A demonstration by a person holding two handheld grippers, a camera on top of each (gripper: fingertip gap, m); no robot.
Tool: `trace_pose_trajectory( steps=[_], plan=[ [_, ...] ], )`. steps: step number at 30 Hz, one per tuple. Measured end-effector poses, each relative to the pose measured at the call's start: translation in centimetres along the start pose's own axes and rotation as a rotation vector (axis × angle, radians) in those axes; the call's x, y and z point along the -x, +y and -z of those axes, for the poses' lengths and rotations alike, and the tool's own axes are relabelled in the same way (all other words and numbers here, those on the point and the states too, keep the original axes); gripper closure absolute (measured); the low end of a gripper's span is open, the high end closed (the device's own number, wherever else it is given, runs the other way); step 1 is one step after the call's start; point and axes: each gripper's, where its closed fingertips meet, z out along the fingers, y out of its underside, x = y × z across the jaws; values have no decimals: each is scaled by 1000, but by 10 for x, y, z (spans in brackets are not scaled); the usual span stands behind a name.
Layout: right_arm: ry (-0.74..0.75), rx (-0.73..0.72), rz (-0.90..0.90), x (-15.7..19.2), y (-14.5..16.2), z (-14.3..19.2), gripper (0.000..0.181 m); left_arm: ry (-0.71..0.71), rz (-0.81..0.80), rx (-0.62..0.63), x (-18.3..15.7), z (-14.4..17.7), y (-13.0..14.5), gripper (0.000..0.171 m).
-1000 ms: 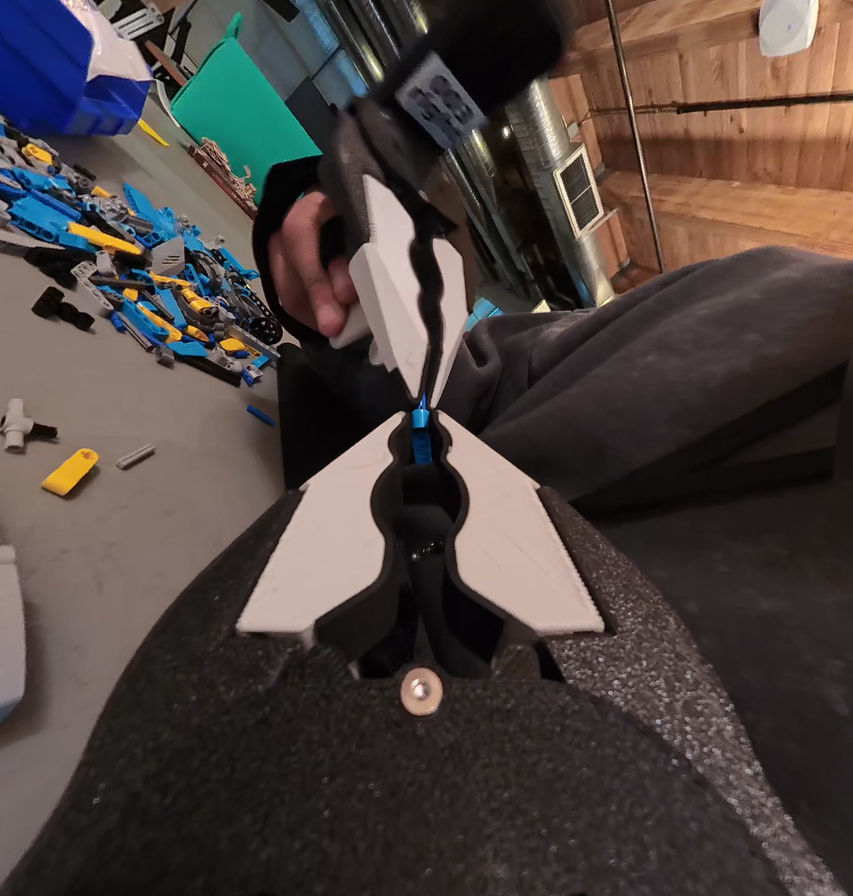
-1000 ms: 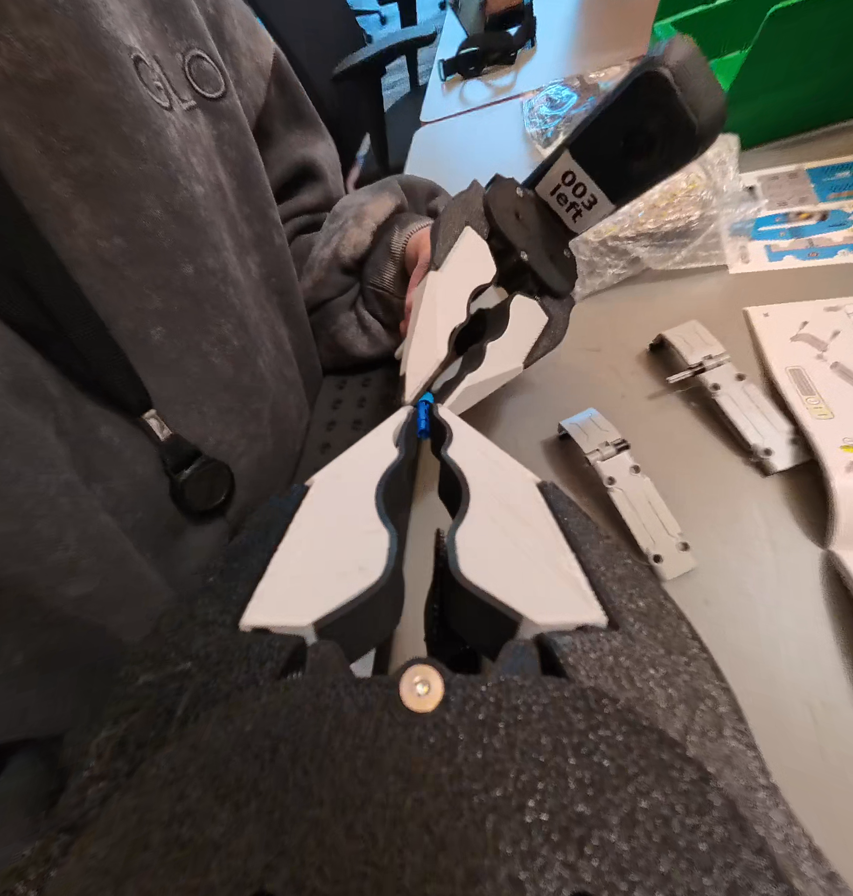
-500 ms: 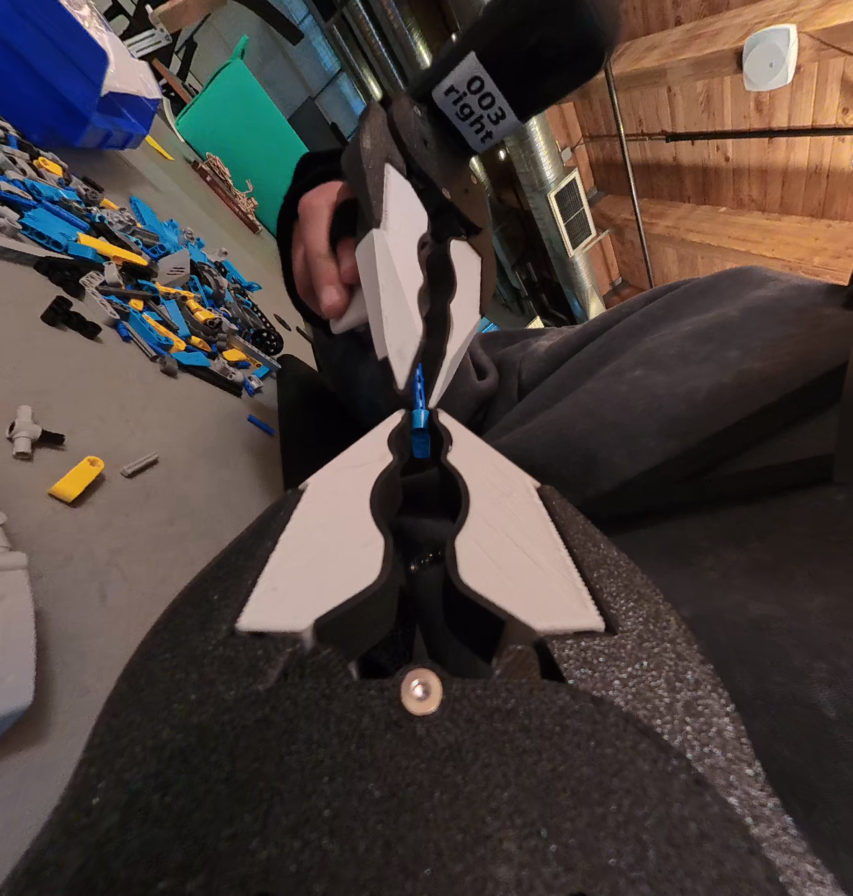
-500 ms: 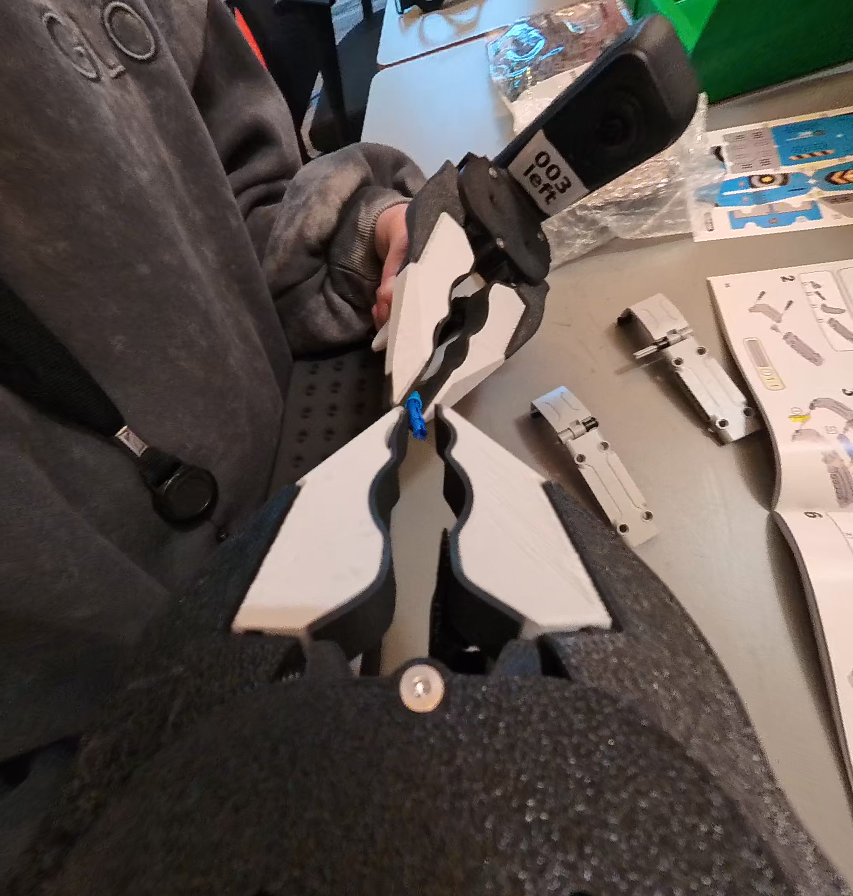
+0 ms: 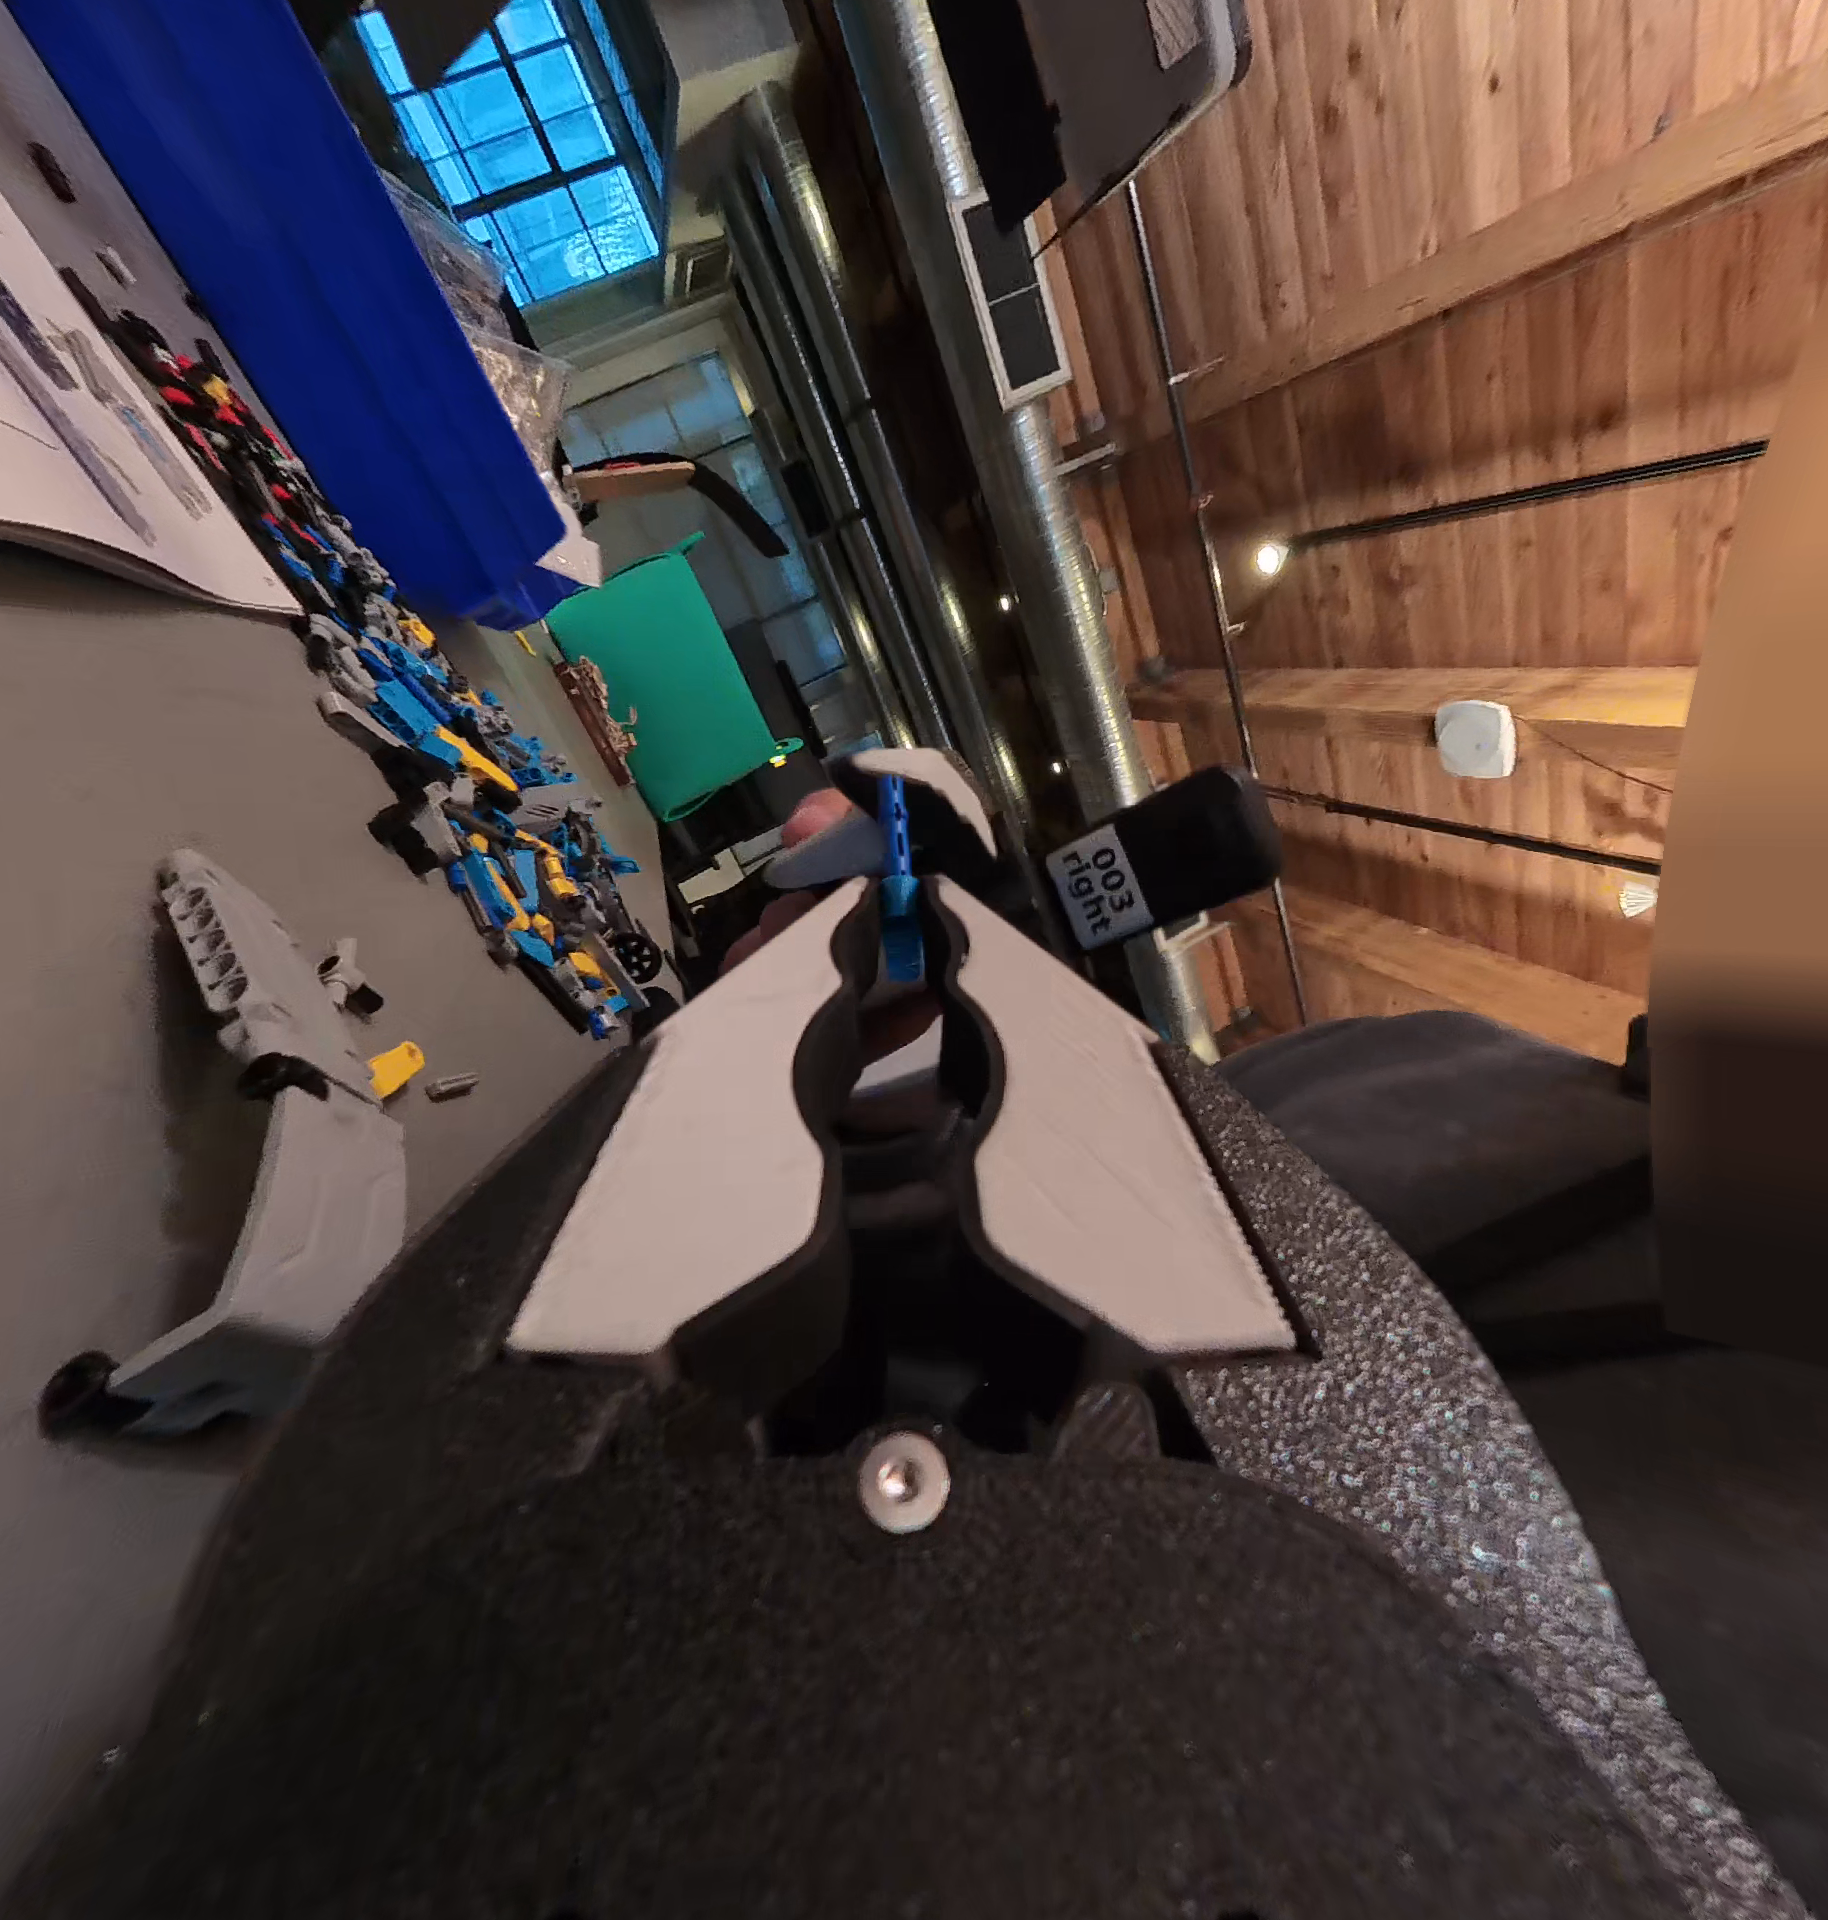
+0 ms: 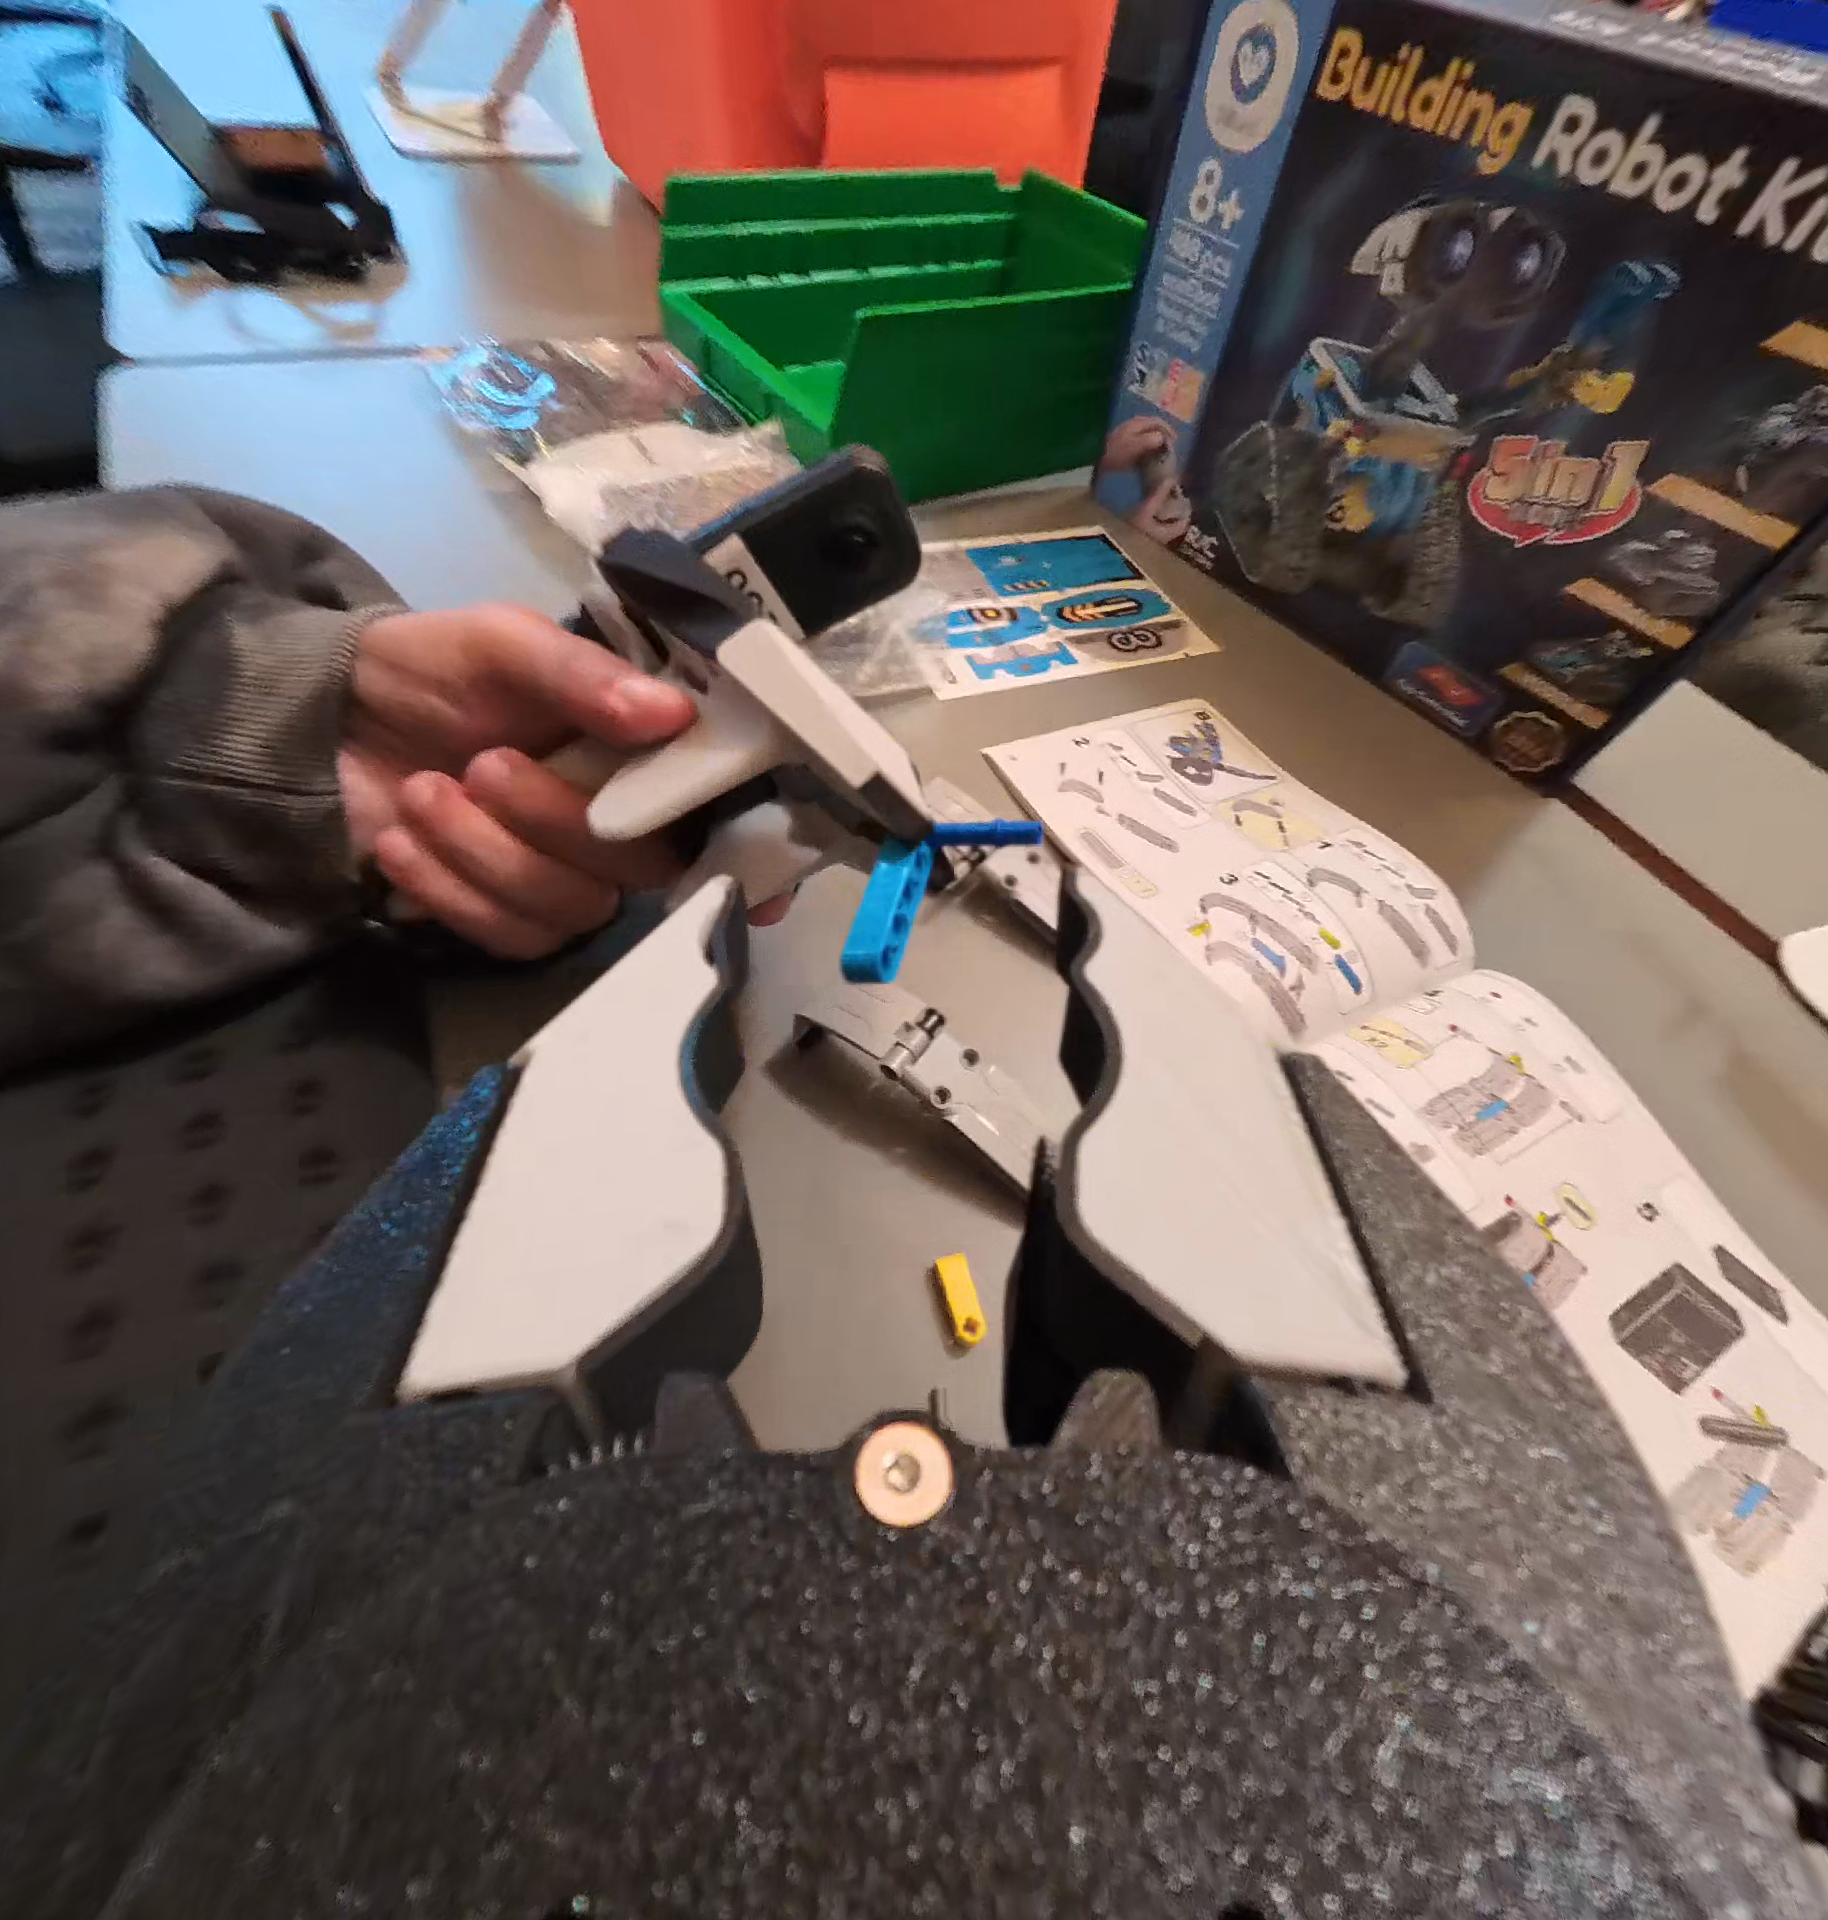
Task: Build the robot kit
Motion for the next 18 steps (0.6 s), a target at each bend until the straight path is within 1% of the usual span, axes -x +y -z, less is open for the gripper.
trace_pose_trajectory(
  steps=[1, 2, 3, 5, 6, 7, 9, 13, 16, 18],
  plan=[
    [30, 12, 29, 0, 3, -5, 117, 8, 6, 4, -1, -1, 1, 166],
    [60, 13, 58, -2, 3, -8, 115, 10, 7, 10, -1, -2, 3, 166],
    [97, 2, 90, -4, 1, -10, 119, 13, 10, 18, -2, -3, 5, 166],
    [159, -13, 151, -10, -2, -11, 138, 19, 22, 24, -1, -5, 7, 166],
    [170, -10, 175, -10, -1, -12, 143, 18, 27, 22, -1, -5, 7, 166],
    [175, -11, 184, -10, -1, -12, 143, 18, 33, 22, 0, -4, 7, 166],
    [170, -13, 171, -9, 1, -13, 144, 14, 38, 25, 1, -4, 7, 166],
    [107, -36, 107, -6, 1, -11, 147, 20, 32, 40, -1, -6, 10, 166],
    [108, -29, 134, -3, 4, -11, 152, -4, 38, 59, 3, -6, 13, 168],
    [86, -27, 186, 2, 5, -11, 156, -7, 39, 75, 4, -7, 16, 166]
  ],
)
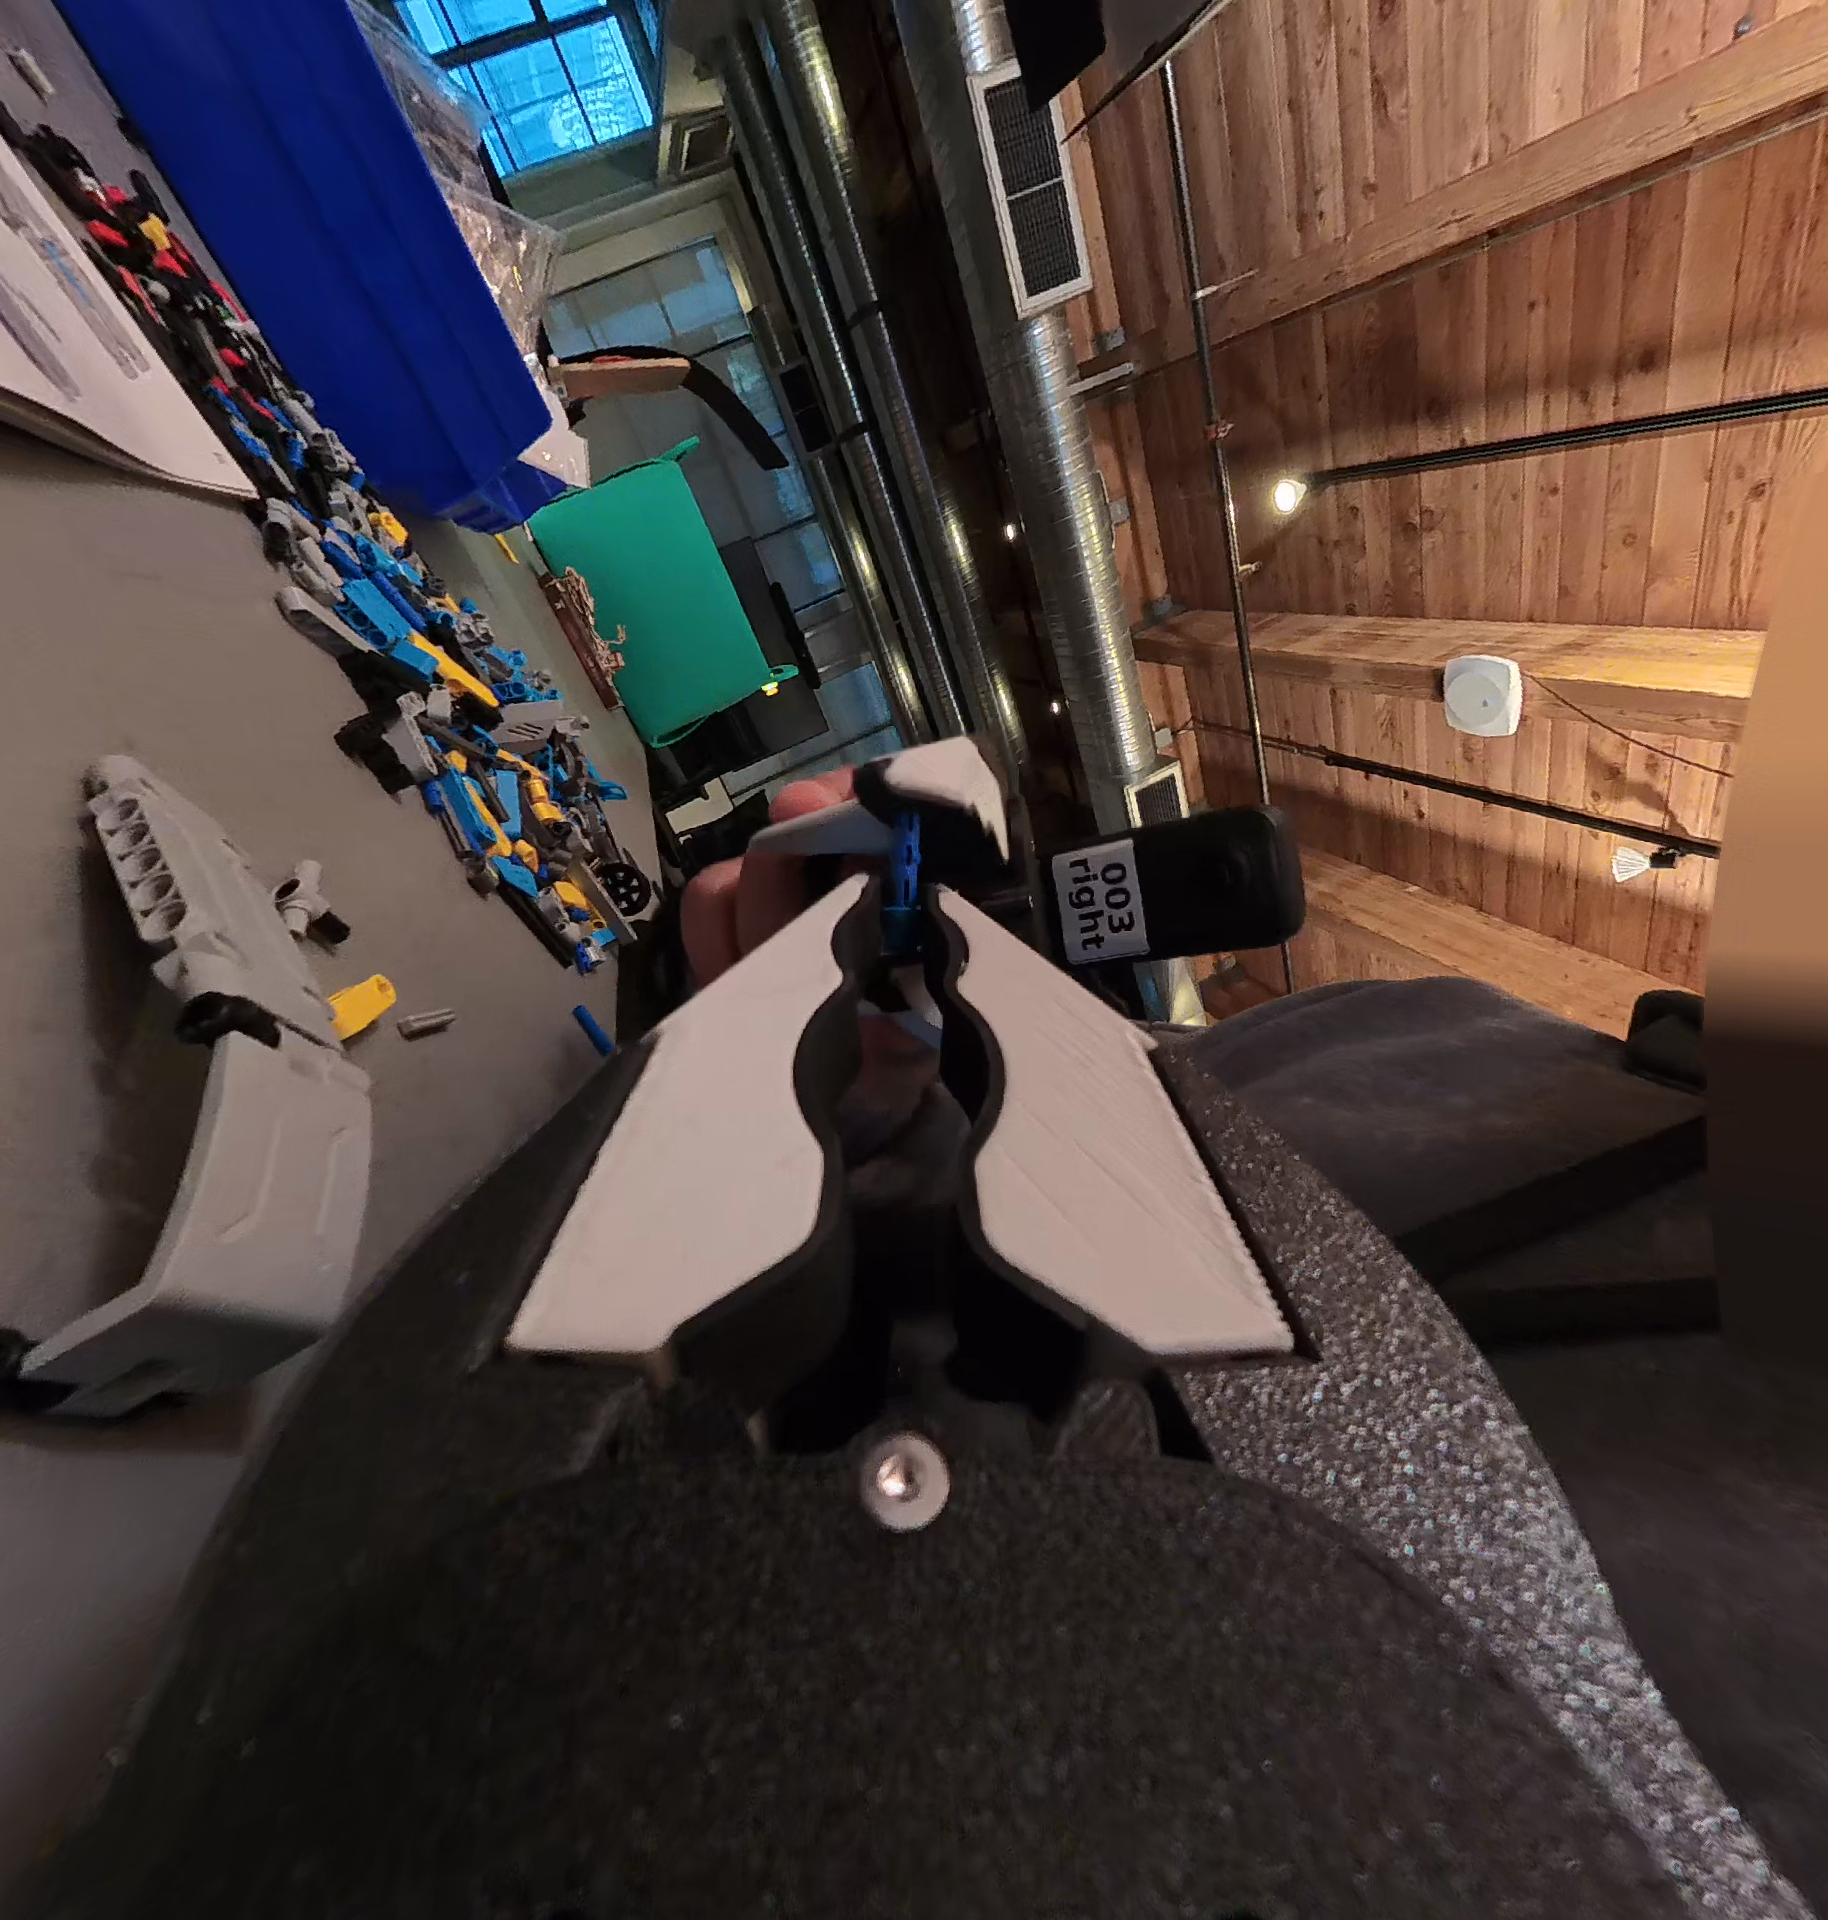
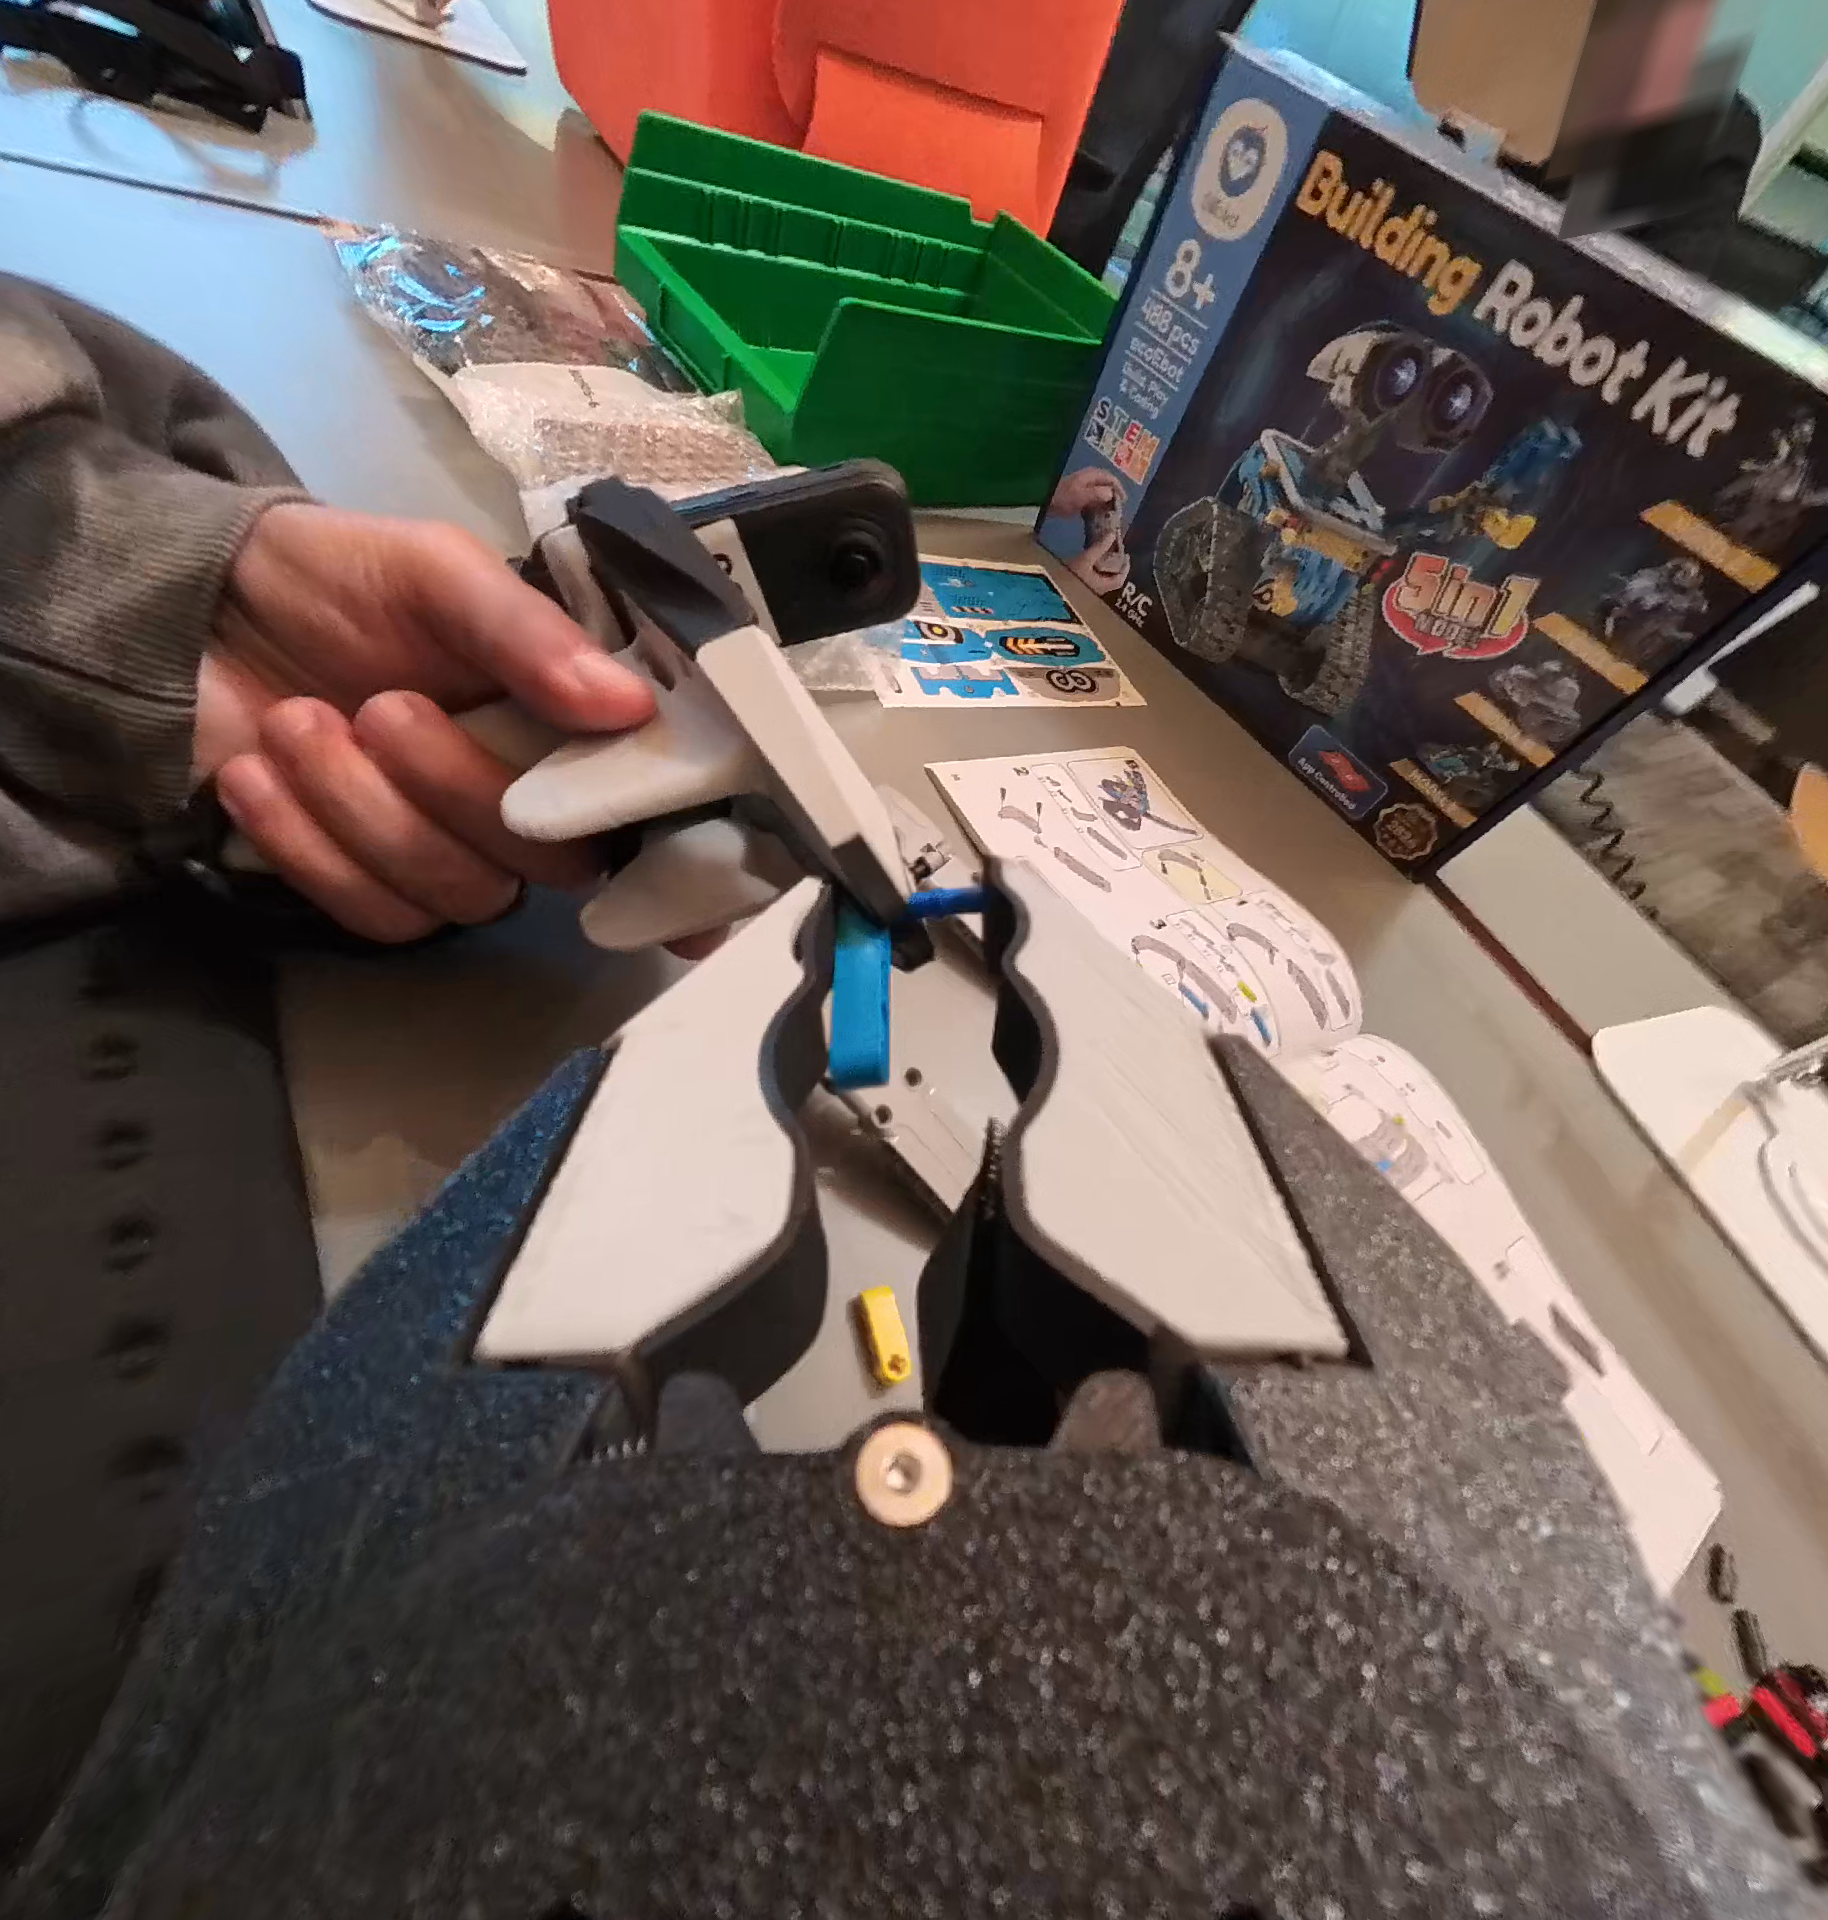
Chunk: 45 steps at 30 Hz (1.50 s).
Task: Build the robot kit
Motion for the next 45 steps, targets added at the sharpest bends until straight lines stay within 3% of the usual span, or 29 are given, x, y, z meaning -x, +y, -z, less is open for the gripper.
trace_pose_trajectory(
  steps=[3, 7, 10, 14, 20, 25, 31, 33, 38, 41, 45],
  plan=[
    [-19, 14, 49, 0, 1, 3, 156, -2, 2, 12, 1, -3, 2, 168],
    [-26, 2, -31, -4, 3, 2, 155, -28, -35, -9, 2, -4, -2, 165],
    [61, -62, -76, -17, -5, 2, 154, -16, -51, -66, -2, 1, -13, 154],
    [107, -67, -76, -21, -7, 3, 154, -15, -90, -52, -6, -1, -11, 155],
    [91, -36, -26, -18, -5, 3, 154, -10, -55, -45, -3, 0, -9, 159],
    [83, 31, 167, -10, -4, 5, 155, -27, -43, -14, 1, -1, -4, 164],
    [41, 28, 163, -6, -4, 8, 156, -41, -76, 15, 0, -3, 1, 163],
    [-2, 8, 134, -2, -6, 10, 156, -22, -73, 41, -3, -4, 5, 164],
    [-220, -59, -149, 9, -9, 16, 156, 7, -94, 97, -9, -6, 14, 166],
    [-221, -61, -173, 7, -5, 16, 156, -11, -78, 80, -4, -4, 11, 166],
    [-203, -18, -162, 3, 5, 18, 136, -25, -43, 48, 1, 0, 5, 166]
  ],
)
